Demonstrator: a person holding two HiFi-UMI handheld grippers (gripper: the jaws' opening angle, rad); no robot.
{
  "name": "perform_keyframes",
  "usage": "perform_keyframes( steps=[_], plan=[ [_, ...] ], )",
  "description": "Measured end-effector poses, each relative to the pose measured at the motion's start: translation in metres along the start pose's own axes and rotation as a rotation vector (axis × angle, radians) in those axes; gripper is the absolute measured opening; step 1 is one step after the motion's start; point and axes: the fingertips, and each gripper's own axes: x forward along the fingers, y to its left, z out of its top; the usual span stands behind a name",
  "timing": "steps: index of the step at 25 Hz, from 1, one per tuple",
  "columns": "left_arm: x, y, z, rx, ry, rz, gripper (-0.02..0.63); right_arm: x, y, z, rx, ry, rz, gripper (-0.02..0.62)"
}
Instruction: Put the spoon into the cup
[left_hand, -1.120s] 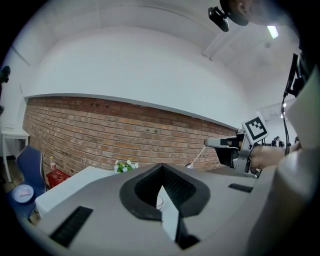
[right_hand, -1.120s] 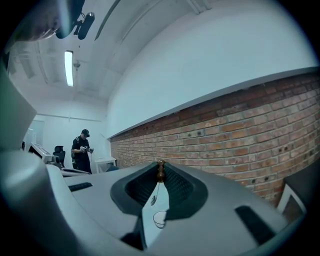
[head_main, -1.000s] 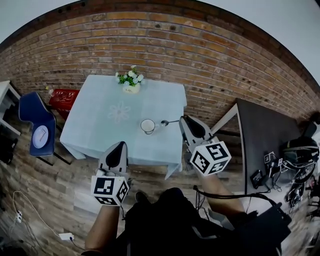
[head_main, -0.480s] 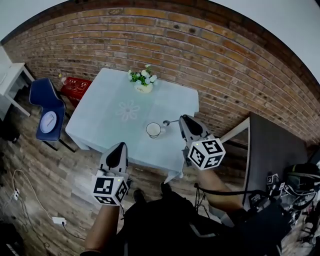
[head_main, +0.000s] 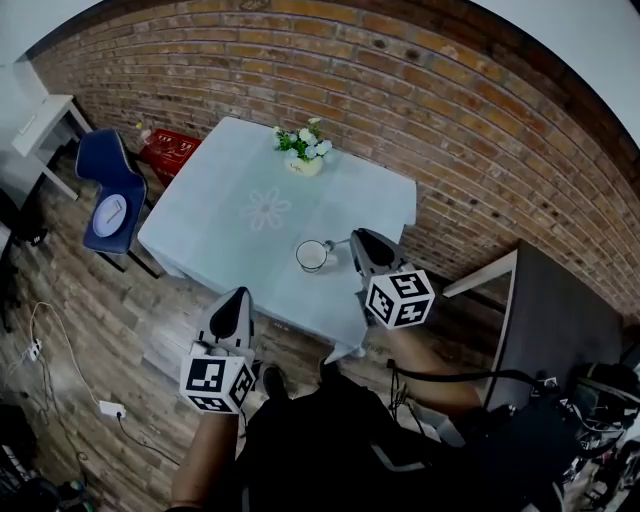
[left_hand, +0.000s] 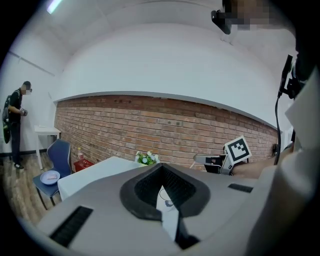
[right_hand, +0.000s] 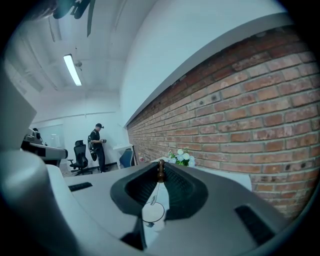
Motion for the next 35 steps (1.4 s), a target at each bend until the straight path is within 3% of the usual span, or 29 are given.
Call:
perform_keyframes(
  steps=[18, 35],
  plan=[
    [-0.016, -0.007, -0.023, -0.072, 0.019, 0.185, 0.009, 0.066, 0.003, -0.078, -0.010, 0.140, 0.150, 0.052],
    [-0.037, -0.002, -0.039, -0.077, 0.043, 0.279, 0.009, 0.099, -0.001, -0.140, 0.030, 0.243, 0.152, 0.052]
  ],
)
